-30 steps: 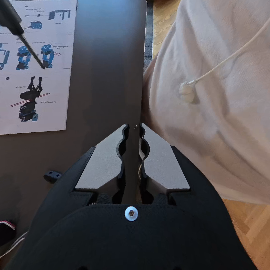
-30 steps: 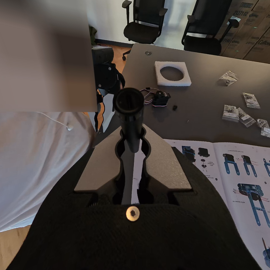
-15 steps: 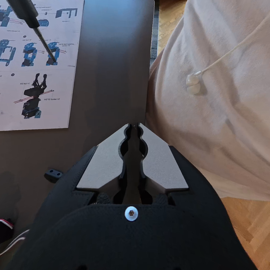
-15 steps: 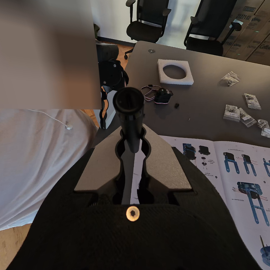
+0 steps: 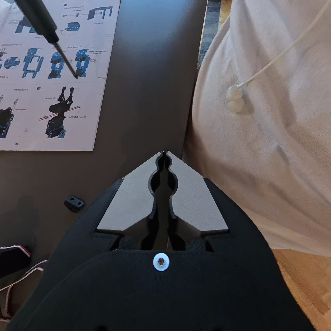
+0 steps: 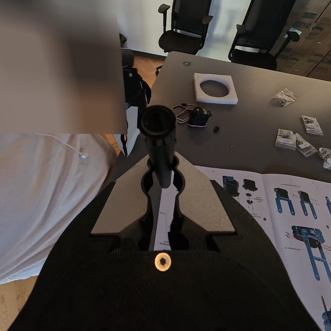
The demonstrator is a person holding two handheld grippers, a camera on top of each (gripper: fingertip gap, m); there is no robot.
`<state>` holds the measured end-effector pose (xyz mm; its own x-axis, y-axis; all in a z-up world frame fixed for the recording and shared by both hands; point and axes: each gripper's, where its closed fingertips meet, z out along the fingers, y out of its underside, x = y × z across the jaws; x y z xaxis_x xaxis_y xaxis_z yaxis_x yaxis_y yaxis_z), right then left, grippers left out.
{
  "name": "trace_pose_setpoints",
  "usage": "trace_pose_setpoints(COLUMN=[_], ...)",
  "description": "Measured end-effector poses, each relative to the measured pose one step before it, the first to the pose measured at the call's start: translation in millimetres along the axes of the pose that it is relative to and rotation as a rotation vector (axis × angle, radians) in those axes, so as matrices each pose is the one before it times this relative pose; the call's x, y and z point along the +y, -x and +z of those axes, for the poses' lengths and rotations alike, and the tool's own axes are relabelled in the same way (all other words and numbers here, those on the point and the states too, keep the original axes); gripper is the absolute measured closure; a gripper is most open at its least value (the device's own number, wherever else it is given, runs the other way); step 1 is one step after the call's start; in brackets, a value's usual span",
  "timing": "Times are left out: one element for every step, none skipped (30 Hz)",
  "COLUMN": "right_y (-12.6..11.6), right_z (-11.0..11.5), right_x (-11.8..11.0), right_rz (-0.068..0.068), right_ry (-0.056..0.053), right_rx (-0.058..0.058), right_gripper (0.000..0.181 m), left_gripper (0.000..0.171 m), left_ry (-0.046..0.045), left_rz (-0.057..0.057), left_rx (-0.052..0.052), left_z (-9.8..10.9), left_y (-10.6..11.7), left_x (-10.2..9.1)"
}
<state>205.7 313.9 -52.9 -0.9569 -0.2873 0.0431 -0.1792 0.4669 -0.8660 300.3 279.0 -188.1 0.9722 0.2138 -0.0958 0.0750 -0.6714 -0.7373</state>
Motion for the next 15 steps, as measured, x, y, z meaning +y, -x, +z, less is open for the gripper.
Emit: trace_pose_setpoints(right_y=[-0.77, -0.75, -0.56, -0.7, -0.73, -0.65, -0.64, -0.63, -0.55, -0.76, -0.58, 0.03, 0.55, 0.84, 0.41], right_z=[-0.02, -0.01, 0.22, 0.36, 0.48, 0.71, 0.91, 0.92, 0.95, 1.01, 0.92, 0.87, 0.49, 0.02, -0.49], right_x=[0.17, 0.15, -0.17, -0.02, 0.22, 0.4, 0.19, 0.15, 0.58, 0.98, 1.25, 1.42, 1.74, 2.2, 2.38], right_rz=[0.0014, -0.0002, 0.0002, 0.0013, 0.0019, 0.0028, 0.0026, 0.0034, 0.0045, 0.0045, 0.0034, 0.004, 0.0043, 0.004, 0.0048], right_ry=[-0.0036, -0.0047, -0.0066, -0.0065, -0.0057, -0.0062, -0.0081, -0.0094, -0.0084, -0.0063, -0.0061, -0.0067, -0.0053, -0.003, -0.0015], right_rx=[-0.0022, -0.0013, -0.0019, -0.0013, -0.0009, -0.0018, -0.0014, -0.0015, -0.0022, 0.0004, 0.0019, 0.0012, 0.0004, 0.0003, 0.0029], right_gripper=[0.166, 0.166, 0.166, 0.166, 0.166, 0.166, 0.166, 0.166, 0.166, 0.166, 0.166, 0.166, 0.166, 0.166, 0.166], left_gripper=[0.171, 0.171, 0.171, 0.171, 0.171, 0.171, 0.171, 0.171, 0.171, 0.171, 0.171, 0.171, 0.171, 0.171, 0.169], left_ry=[0.00166, -0.00179, -0.01287, -0.02716, -0.04075, -0.05302, -0.06412, -0.06701, -0.05748, -0.03038, 0.00598, 0.02494, 0.02762, 0.03432, 0.04183], left_rz=[0.0028, -0.0008, -0.0047, -0.0107, -0.0156, -0.0161, -0.0128, -0.0082, -0.0084, -0.0166, -0.0296, -0.0367, -0.0385, -0.0395, -0.0371], left_rx=[-0.0149, -0.0227, -0.0195, -0.0213, -0.023, -0.0208, -0.0169, -0.0168, -0.0173, -0.0101, -0.0032, 0.0131, 0.0224, 0.0116, -0.0006], left_z=[-0.26, -0.64, -1.32, -2.4, -3.73, -5.03, -5.94, -6.44, -5.82, -4.55, -2.75, -1.02, 0.91, 2.86, 4.2], left_y=[1.38, 2.93, 3.01, 3.65, 4.3, 4.33, 3.71, 3.69, 3.97, 3.56, 2.72, -0.86, -4.01, -3.86, -3.63], left_x=[0.23, 0.53, -0.27, -1.75, -3.72, -5.71, -8.05, -9.44, -8.56, -4.68, 0.54, 3.35, 3.71, 4.72, 4.93])
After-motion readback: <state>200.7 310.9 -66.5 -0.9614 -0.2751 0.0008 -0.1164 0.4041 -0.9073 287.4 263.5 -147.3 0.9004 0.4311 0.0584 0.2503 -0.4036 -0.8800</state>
